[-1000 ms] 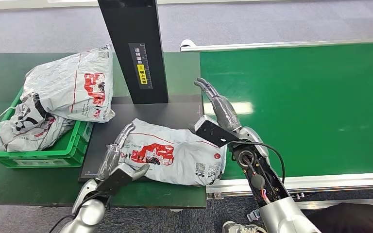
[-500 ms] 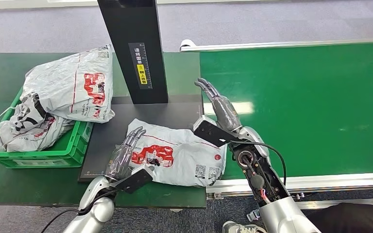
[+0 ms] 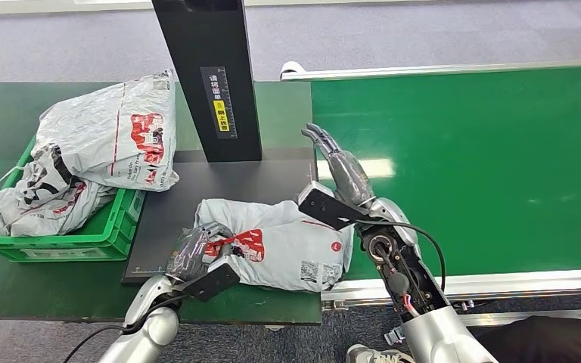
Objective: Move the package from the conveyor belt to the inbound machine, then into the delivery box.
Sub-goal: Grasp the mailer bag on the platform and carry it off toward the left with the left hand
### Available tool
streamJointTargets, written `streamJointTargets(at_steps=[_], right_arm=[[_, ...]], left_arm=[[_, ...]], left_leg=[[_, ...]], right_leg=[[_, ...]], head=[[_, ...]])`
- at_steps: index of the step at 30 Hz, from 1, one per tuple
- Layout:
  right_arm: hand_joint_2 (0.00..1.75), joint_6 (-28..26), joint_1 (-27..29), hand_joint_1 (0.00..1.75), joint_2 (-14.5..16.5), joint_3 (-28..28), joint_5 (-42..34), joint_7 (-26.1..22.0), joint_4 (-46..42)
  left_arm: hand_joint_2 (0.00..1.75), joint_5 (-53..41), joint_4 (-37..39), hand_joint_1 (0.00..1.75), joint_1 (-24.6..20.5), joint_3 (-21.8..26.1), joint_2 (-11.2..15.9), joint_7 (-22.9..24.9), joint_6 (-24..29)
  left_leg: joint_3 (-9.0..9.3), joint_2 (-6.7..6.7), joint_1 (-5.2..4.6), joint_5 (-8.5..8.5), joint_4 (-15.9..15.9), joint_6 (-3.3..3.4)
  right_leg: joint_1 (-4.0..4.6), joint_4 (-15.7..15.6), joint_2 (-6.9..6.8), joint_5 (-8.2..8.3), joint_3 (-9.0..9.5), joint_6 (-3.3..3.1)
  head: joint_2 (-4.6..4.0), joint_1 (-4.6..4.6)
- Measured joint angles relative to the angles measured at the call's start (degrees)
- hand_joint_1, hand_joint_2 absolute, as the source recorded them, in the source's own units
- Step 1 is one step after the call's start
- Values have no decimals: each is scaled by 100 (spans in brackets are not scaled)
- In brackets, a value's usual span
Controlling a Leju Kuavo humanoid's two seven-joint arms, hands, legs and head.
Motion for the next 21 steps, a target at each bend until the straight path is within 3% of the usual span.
streamJointTargets(at_steps=[3, 21], right_arm=[[175, 1, -1, 0, 18, -2, 34, 22, 36], [175, 2, -2, 0, 27, -4, 86, 24, 92]], left_arm=[[175, -7, 20, 166, -12, 0, 0, 0, -18], [175, 10, 66, 166, -18, 0, -9, -77, -31]], left_leg=[[0, 1, 0, 0, 0, 0], [0, 0, 0, 0, 0, 0]], right_leg=[[0, 0, 0, 0, 0, 0], [0, 0, 0, 0, 0, 0]], head=[[-1, 0], [-1, 0]])
